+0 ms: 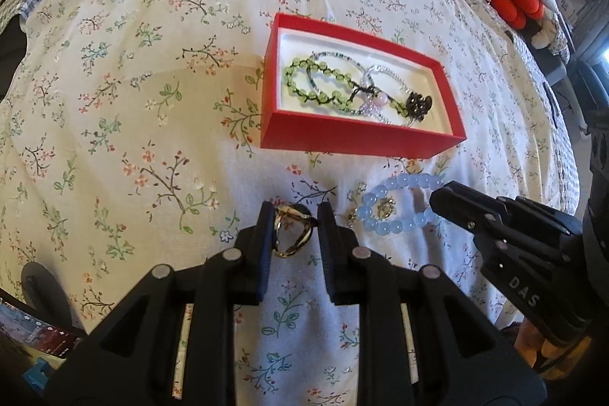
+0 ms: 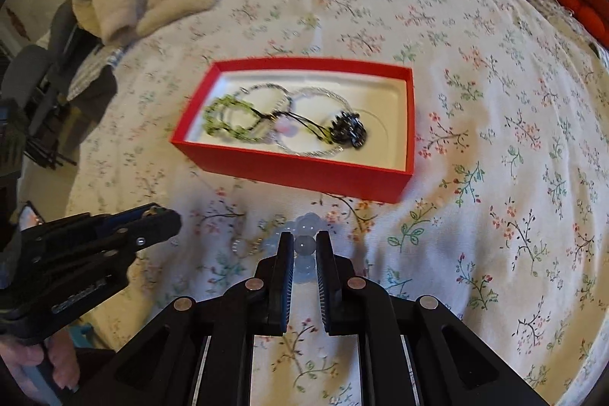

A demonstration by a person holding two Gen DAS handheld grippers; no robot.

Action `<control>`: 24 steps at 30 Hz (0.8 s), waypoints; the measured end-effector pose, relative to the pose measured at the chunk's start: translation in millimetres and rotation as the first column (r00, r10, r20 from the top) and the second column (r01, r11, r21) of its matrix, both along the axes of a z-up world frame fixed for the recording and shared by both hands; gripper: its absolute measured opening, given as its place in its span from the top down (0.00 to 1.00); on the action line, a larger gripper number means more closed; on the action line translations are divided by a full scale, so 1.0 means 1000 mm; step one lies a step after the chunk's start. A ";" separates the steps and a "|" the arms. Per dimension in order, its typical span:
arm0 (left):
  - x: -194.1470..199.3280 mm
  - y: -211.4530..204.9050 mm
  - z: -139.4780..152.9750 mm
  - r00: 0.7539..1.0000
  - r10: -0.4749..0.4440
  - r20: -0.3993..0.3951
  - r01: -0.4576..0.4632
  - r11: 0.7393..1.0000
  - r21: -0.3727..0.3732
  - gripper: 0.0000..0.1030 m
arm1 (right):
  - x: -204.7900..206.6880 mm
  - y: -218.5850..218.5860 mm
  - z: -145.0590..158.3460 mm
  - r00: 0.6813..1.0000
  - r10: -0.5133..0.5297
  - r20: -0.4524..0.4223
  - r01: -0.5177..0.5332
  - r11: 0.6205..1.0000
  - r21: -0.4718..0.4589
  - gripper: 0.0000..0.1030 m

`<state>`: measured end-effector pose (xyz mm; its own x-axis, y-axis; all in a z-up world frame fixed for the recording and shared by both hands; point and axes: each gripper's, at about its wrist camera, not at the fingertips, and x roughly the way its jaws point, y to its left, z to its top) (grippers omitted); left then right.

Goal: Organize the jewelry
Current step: 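Carry the ring and blue bracelet over the red box with both grippers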

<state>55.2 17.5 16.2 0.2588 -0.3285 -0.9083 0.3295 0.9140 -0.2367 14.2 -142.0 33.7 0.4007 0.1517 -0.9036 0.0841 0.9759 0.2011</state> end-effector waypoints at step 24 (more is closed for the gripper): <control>0.025 -0.022 0.034 0.992 -0.025 0.126 0.041 0.992 -0.122 0.76 | 0.004 -0.023 0.075 0.969 -0.090 0.231 0.067 0.992 0.103 0.89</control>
